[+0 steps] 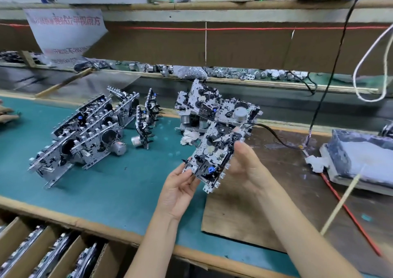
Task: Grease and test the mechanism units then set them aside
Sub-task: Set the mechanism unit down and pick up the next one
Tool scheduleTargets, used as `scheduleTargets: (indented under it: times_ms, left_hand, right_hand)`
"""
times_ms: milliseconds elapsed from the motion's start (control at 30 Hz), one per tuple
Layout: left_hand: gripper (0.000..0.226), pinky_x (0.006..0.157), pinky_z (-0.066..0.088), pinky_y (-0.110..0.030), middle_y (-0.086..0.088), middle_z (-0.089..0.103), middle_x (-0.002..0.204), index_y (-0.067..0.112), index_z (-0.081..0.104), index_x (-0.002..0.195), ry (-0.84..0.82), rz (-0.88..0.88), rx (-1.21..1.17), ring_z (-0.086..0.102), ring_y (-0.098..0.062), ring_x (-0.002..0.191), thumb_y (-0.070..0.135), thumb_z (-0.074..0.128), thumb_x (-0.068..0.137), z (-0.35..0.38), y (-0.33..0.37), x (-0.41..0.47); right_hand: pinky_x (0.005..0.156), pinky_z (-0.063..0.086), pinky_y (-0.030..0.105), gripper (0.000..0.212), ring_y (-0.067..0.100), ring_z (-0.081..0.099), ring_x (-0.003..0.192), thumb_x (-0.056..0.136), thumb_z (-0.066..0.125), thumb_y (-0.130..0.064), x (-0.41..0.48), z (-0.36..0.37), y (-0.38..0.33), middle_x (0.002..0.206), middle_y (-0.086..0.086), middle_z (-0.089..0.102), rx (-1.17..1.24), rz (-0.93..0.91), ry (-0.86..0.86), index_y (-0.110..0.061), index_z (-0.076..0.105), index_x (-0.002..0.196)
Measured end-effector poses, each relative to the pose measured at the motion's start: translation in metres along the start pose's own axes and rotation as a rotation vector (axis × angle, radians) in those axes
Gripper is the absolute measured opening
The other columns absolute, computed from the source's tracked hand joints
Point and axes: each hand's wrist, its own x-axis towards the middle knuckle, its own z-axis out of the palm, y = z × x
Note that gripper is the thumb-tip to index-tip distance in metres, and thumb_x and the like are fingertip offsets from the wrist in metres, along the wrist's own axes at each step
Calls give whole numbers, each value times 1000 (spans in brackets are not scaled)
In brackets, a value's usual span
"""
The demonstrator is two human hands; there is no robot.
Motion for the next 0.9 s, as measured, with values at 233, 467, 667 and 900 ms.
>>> scheduleTargets:
  times_ms: [233, 467, 667, 900]
  left_hand:
    - [30, 40, 48, -15, -6, 68, 59, 2, 74, 63, 86, 6, -71, 61, -8, 43, -11, 48, 72, -1, 3, -2]
    - [33, 50, 54, -20, -8, 73, 73, 9, 78, 72, 4, 20, 40, 68, -13, 55, -7, 50, 66, 2, 1, -3]
    - [32, 48, 53, -18, -7, 72, 68, 5, 74, 72, 82, 57, -39, 67, -12, 53, -11, 46, 74, 4, 9, -13]
    - [55, 43, 49, -15, -5, 69, 59, 1, 71, 53, 283, 165, -71, 65, -8, 49, -4, 36, 94, -19, 56, -46]
  right_hand:
    - [55, 49, 9, 43, 4, 67, 65, 76, 46, -58, 17, -3, -16, 72, -5, 71, -349, -18, 179, -18, 61, 87]
    - [40, 36, 17, 42, 6, 36, 34, 74, 75, -15, 36, -16, -14, 35, -8, 43, -314, -90, 542, -13, 41, 49]
    - [38, 47, 17, 27, 11, 62, 46, 94, 52, -26, 29, -18, -13, 69, 11, 64, -226, 204, 464, -3, 52, 80]
    - [56, 51, 26, 43, 9, 64, 62, 83, 66, -26, 15, 33, -4, 100, -8, 57, -850, 24, -42, -34, 43, 118]
